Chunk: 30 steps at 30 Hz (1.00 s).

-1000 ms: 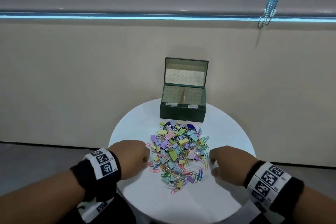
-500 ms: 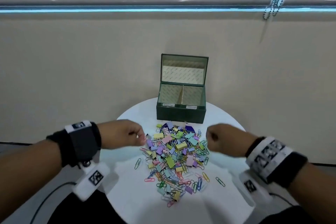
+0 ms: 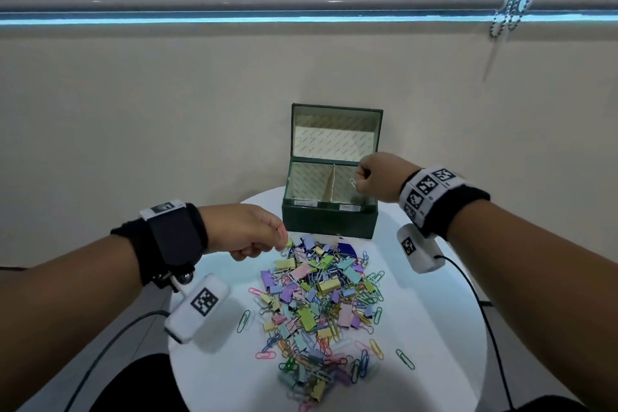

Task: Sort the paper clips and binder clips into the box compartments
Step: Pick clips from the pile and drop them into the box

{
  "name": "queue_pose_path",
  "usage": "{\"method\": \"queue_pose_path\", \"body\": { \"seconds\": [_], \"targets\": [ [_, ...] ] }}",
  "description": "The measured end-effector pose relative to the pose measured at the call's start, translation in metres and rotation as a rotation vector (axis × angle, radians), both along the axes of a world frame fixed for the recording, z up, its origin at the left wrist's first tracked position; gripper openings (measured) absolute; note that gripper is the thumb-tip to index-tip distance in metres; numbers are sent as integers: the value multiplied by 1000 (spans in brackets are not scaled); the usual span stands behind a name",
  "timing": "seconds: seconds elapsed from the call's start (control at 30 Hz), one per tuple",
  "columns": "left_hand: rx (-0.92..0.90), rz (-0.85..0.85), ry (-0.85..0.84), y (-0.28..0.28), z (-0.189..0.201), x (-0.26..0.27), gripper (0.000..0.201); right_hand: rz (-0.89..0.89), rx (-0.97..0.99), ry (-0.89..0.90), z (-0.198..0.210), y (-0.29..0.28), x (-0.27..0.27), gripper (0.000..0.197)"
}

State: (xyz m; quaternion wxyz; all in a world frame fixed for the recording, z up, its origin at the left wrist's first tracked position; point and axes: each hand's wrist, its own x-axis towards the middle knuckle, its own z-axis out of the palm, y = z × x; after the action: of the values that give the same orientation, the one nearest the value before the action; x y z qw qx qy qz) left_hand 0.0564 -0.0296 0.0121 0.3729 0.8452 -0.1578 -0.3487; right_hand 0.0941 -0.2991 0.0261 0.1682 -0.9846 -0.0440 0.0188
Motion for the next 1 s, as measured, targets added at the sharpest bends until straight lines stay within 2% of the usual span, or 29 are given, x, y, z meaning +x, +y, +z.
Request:
{"method": "queue_pose_path", "body": {
  "seconds": [0.1, 0.17, 0.3, 0.43, 0.53, 0.6, 0.67, 0.73, 0.8, 0.87, 0.9, 0.93, 1.0],
  "targets": [
    [79, -34, -84, -6, 0, 1, 23, 12, 6, 19, 0, 5, 7, 13],
    [129, -70, -157, -9, 4, 3, 22, 14, 46, 44, 1, 5, 9, 25],
    [214, -149, -271, -23, 12, 10, 17, 7, 140, 61, 2, -5, 7, 36],
    [235, -112, -463, -55, 17, 28, 23, -5, 307, 35, 1, -17, -2, 33],
    [275, -56, -595, -89, 20, 44, 28, -70, 360, -22, -2, -22, -1, 30],
    [321, -33, -663, -109, 21, 51, 30, -98, 314, -79, -3, -23, 3, 24],
    [367, -34, -685, -124, 17, 57, 36, -102, 186, -121, -1, -20, 5, 14],
    [393, -38, -662, -130, 9, 62, 41, -99, 140, -108, -2, -15, 6, 19],
    [280, 15, -543, -129, 1, 64, 45, -80, 86, -73, -4, -7, 6, 29],
    [19, 96, -385, -125, 1, 62, 45, -102, 95, -62, -5, -1, 8, 27],
    [-58, 136, -376, -120, 3, 61, 47, -78, 21, -74, -6, 1, 9, 23],
    [-89, 159, -409, -114, 8, 59, 52, -53, -36, -73, -7, 3, 12, 23],
    [-20, 130, -600, -93, 15, 50, 50, 15, -86, -42, -12, 1, 16, 34]
  ]
}}
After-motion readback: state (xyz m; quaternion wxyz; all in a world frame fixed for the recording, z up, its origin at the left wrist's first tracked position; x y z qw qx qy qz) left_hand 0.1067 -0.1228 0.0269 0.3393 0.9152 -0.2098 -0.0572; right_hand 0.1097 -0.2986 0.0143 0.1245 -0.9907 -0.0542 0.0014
